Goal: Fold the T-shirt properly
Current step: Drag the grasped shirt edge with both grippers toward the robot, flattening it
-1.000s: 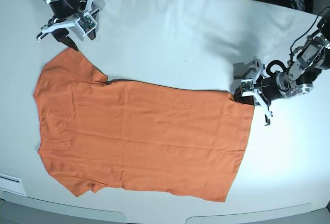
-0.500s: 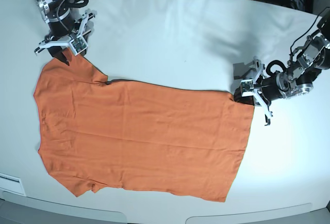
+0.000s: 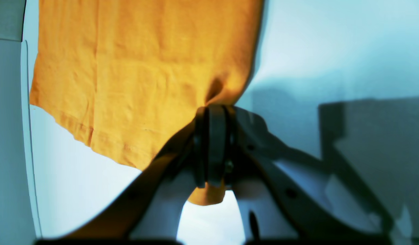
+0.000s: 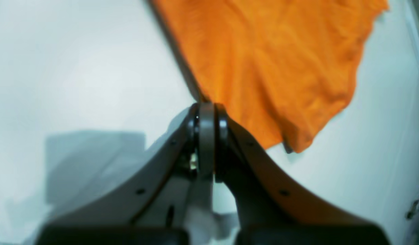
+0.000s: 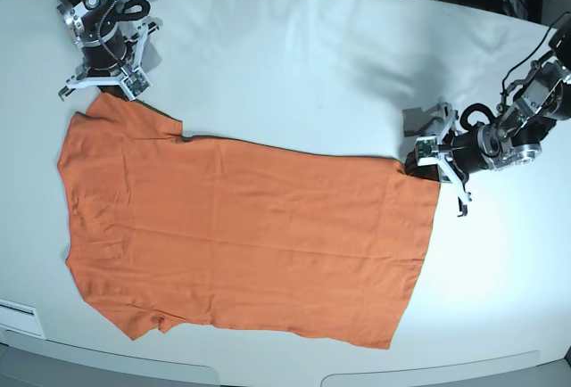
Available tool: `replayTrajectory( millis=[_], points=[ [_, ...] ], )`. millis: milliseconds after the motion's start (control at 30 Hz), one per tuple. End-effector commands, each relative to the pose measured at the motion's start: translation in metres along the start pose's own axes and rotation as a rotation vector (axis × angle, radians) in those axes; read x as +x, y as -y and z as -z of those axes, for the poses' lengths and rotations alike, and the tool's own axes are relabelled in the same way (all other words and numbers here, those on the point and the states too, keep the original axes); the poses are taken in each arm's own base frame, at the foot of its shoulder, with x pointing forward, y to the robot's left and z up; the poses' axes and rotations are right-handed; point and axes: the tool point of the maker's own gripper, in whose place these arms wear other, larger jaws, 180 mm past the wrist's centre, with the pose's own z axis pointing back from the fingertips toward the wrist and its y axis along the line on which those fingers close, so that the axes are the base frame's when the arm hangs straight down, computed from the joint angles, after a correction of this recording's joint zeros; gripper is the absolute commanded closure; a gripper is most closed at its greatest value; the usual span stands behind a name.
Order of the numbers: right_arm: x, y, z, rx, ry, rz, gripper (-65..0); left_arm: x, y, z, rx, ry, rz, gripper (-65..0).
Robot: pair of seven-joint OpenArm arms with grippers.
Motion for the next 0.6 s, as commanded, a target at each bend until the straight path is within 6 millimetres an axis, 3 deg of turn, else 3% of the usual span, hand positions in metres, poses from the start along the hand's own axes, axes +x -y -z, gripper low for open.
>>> replayTrajectory(
  millis=[0,233,433,567],
  points=[
    [0.005,0.016,-0.009,-0.061,0.012,-0.022,0.0,-0.020,0.024,-0.010,-0.104,-0.083,0.010,0.0],
    [-0.001,0.031,-0.050,-0.124,-0.035,-0.094,0.0,0.012,0.026,-0.036,-0.115,-0.024,0.077,0.0],
    [-0.025,0.035,-0.078,-0.128,-0.112,-0.103,0.0,0.043,0.033,-0.055,-0.154,0.016,0.119,0.0],
    [-0.044,0.024,-0.092,-0.080,-0.172,-0.086,0.0,0.059,0.040,-0.072,-0.184,0.018,0.137,0.0]
  ],
)
